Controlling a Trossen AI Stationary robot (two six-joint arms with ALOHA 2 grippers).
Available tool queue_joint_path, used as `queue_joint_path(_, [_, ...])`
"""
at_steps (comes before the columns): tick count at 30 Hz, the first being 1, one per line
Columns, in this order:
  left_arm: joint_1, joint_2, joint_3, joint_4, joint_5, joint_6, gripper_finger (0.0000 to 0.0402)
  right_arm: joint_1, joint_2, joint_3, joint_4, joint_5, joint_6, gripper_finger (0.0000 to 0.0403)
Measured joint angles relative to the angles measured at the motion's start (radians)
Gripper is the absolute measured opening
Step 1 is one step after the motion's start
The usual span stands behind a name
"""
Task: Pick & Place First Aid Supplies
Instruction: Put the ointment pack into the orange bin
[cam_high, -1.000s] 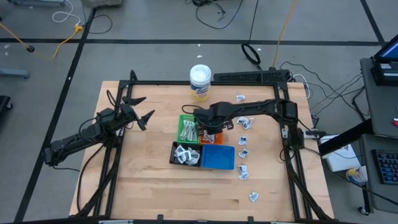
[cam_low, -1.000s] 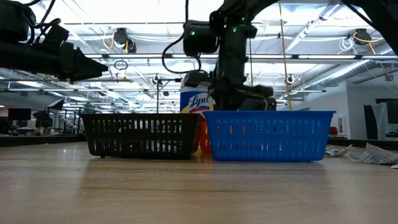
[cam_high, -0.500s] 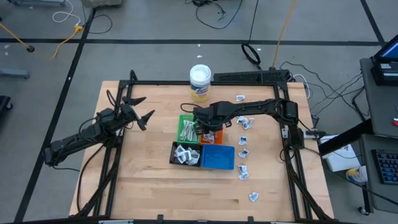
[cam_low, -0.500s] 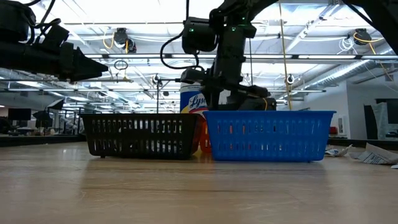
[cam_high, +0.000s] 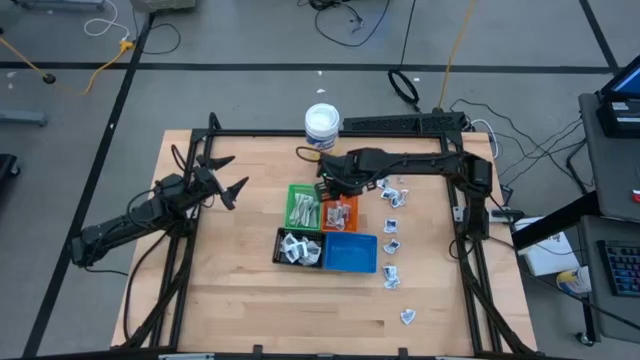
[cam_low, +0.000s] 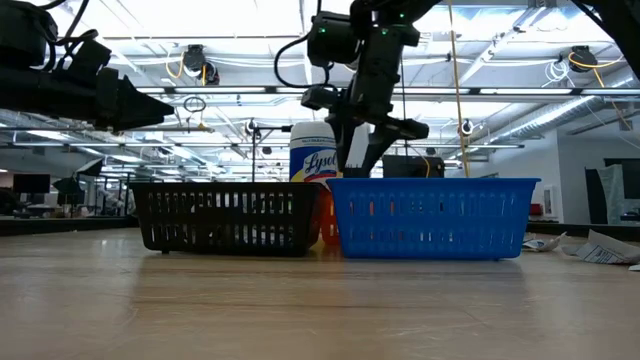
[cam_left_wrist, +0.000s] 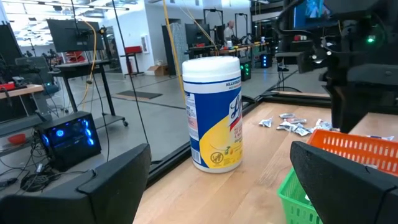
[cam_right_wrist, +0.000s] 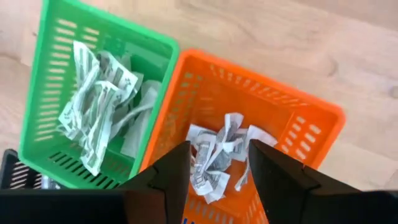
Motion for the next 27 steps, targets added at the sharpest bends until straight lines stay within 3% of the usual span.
queue_joint_path(7, [0.000, 0.000, 0.000, 0.000, 0.000, 0.000, 0.0392, -0.011, -0.080, -0.149, 0.095, 0.000, 0.016, 0.0160])
queue_joint_path(14, [0.000, 0.000, 0.000, 0.000, 0.000, 0.000, 0.0392, -0.051, -0.249, -0.378, 0.111, 0.103, 0.089, 0.0160])
queue_joint_path(22, [0.000, 0.000, 0.000, 0.000, 0.000, 0.000, 0.0392, -0.109, -0.444, -0.658, 0.106, 0.251, 0.267, 0.0153])
queue_joint_path(27, [0.000, 0.000, 0.000, 0.000, 0.000, 0.000, 0.0392, -0.129, -0.538, -0.800, 0.096, 0.281, 0.386, 0.0140])
